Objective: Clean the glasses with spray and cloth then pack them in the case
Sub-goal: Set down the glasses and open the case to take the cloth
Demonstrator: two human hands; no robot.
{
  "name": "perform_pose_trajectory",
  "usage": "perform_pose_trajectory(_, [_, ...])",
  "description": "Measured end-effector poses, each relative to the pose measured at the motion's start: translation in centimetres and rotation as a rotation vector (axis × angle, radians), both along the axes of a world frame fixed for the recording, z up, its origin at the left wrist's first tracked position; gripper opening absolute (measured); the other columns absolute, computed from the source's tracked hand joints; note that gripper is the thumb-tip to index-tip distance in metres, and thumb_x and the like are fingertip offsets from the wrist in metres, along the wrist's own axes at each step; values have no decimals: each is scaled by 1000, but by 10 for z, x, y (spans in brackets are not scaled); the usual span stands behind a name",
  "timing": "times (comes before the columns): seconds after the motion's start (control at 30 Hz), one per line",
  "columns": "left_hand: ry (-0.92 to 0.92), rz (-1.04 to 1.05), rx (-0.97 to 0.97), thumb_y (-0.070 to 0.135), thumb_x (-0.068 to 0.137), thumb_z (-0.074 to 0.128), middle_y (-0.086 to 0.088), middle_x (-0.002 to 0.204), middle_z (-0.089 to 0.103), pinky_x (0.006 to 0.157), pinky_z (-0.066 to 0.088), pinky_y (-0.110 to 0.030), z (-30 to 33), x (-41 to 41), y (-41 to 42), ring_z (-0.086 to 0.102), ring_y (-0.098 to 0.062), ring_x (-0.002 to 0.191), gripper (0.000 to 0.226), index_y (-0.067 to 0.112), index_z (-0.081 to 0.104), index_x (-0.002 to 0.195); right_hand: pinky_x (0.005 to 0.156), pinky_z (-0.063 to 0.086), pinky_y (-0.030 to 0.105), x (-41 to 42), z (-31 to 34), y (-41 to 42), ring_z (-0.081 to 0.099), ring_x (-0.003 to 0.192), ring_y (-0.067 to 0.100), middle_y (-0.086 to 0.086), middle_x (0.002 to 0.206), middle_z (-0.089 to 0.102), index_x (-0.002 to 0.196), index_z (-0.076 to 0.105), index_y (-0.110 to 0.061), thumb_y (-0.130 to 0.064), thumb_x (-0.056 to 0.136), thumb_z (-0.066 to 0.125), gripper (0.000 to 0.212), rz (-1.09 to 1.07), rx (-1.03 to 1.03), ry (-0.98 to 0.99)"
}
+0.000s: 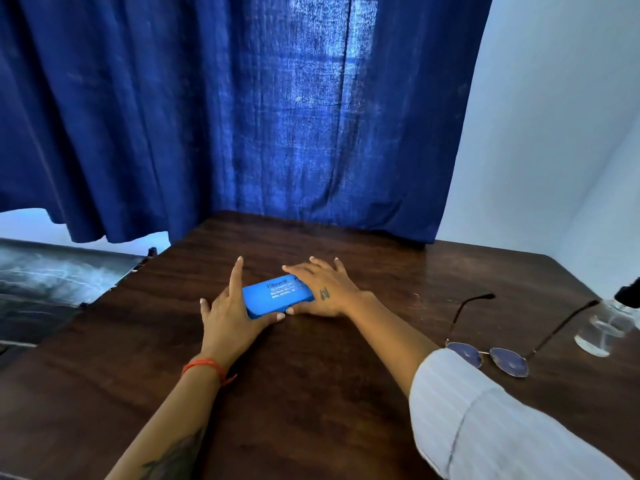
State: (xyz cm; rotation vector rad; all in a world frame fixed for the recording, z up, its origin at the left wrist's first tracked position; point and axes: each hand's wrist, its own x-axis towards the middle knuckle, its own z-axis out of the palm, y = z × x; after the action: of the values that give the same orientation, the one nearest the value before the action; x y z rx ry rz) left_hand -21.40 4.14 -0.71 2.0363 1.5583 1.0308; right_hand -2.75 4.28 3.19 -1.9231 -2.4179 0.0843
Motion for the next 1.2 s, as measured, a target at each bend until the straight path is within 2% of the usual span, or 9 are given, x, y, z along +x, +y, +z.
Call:
perform_pose_trajectory(0.1, [-74, -47, 17, 45, 61, 79, -9, 132, 50, 114, 13, -53, 1, 0, 0, 41, -25, 127, 107, 28, 13, 144, 113, 9, 52, 3, 5, -8, 23, 138, 22, 2, 148, 33, 144, 25, -28, -58, 81, 56, 76, 32, 51, 36])
perform_pose_trajectory(0.23, [-186, -151, 28, 45, 57, 81, 2, 116, 54, 106, 32, -52, 4, 6, -7, 49, -21, 113, 96, 30, 30, 137, 114, 15, 41, 19, 5, -37, 37, 130, 21, 1, 140, 44, 136, 35, -23, -58, 82, 55, 68, 35, 237, 96])
perform_pose_trajectory(0.37, [-266, -310, 37, 39, 56, 84, 8, 116, 57, 92, 45, -26, 7, 17, -30, 53, -11, 108, 75, 29, 50, 122, 114, 21, 39, 36, -9, -74, 48, 120, 21, 2, 129, 55, 128, 47, -18, -61, 82, 44, 64, 32, 427, 116])
perform_pose_trajectory(0.47, [-310, -375, -14, 31, 56, 85, 8, 111, 61, 82, 45, -11, 7, 26, -45, 56, -4, 102, 61, 26, 57, 110, 99, 42, 35, 40, -24, -99, 58, 107, 23, 5, 117, 63, 121, 57, -12, -55, 84, 43, 58, 42, 576, 160])
perform_pose_trajectory(0.53, [-297, -393, -35, 31, 57, 85, 8, 111, 60, 78, 44, -7, 5, 32, -52, 56, -2, 101, 60, 25, 57, 109, 86, 50, 32, 44, -30, -109, 61, 98, 22, 5, 109, 65, 115, 62, -11, -49, 85, 46, 51, 45, 675, 144])
perform_pose_trajectory(0.67, [-275, -398, -56, 34, 58, 84, 7, 111, 58, 83, 45, -16, 2, 38, -61, 55, -6, 102, 59, 25, 55, 109, 82, 52, 34, 48, -35, -117, 64, 91, 24, 7, 103, 67, 109, 65, -8, -46, 85, 46, 48, 60, 724, 65])
perform_pose_trajectory(0.9, [-263, -421, -80, 28, 60, 84, 6, 111, 57, 81, 44, -14, 1, 35, -59, 54, -10, 104, 56, 24, 55, 108, 79, 54, 34, 46, -33, -111, 67, 83, 25, 8, 96, 70, 105, 68, -8, -42, 85, 46, 45, 95, 722, -6])
perform_pose_trajectory(1.07, [-247, -475, -89, 32, 46, 89, 7, 119, 54, 92, 49, -34, -1, 32, -56, 56, -13, 107, 81, 42, 43, 112, 66, 56, 32, 47, -13, -100, 68, 74, 23, 5, 86, 73, 95, 70, -11, -45, 92, 36, 48, 123, 749, 41])
perform_pose_trajectory(1.2, [-283, -496, -133, 35, 44, 89, 5, 127, 50, 97, 48, -39, -1, 31, -56, 54, -15, 113, 103, 50, 30, 126, 75, 51, 33, 47, 6, -93, 65, 89, 23, 2, 99, 71, 104, 67, -17, -54, 90, 27, 56, 64, 527, 91])
